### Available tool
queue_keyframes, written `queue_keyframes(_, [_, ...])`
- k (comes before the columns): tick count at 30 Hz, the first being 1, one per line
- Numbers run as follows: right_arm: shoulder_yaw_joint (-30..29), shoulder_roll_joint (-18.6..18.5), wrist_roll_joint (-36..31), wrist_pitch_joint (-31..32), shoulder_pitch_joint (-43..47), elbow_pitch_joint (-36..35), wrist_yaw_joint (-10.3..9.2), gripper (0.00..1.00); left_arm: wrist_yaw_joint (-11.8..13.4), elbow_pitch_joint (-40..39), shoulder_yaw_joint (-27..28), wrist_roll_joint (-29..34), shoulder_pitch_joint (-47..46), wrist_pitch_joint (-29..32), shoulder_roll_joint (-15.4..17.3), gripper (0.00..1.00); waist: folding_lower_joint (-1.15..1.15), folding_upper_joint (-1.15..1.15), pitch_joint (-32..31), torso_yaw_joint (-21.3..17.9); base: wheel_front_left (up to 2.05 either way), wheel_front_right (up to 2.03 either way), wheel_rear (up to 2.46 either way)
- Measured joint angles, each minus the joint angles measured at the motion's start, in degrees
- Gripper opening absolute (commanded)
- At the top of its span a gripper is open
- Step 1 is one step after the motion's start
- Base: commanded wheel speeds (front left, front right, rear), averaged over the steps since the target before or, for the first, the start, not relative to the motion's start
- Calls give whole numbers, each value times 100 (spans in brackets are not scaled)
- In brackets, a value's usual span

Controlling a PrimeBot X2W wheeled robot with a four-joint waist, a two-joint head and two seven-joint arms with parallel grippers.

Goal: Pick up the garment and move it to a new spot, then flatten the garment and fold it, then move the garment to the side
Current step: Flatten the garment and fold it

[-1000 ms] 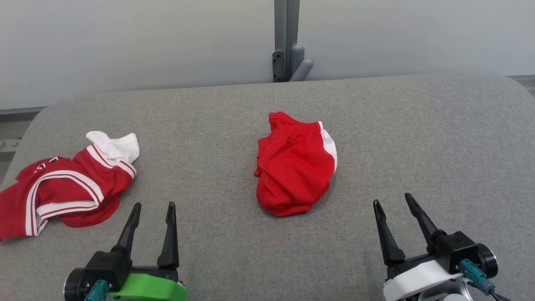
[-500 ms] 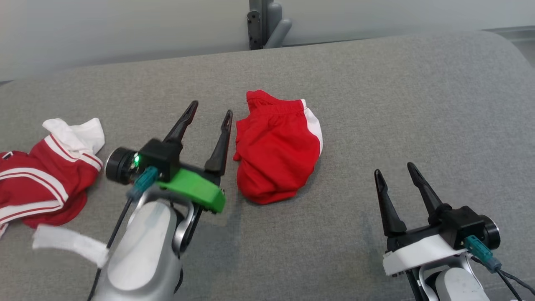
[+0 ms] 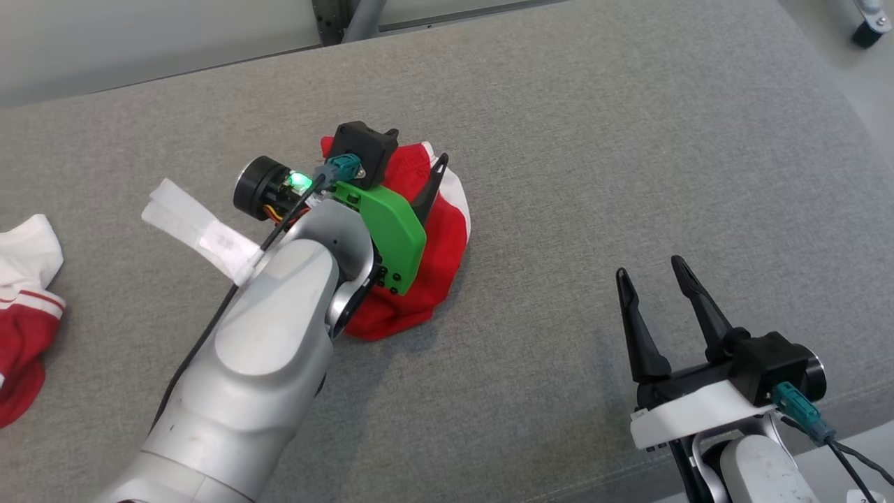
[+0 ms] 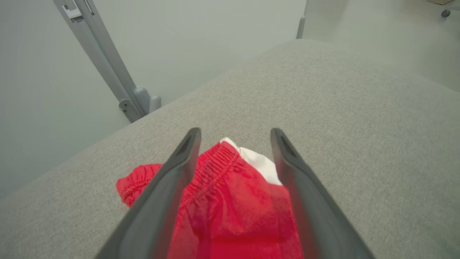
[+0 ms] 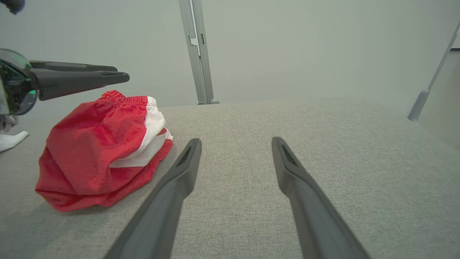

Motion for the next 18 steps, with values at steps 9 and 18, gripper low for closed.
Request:
queue_keyframes(9, [85, 0, 56, 0, -19, -30, 0, 100, 43, 795, -242, 164, -515, 482, 41, 100, 0, 0, 192, -421, 0, 0, 0])
queue_keyframes(18, [105, 0, 98, 0, -24, -30, 0, 100, 185, 1349, -552, 482, -823, 764, 153, 100, 0, 0, 255, -578, 0, 0, 0])
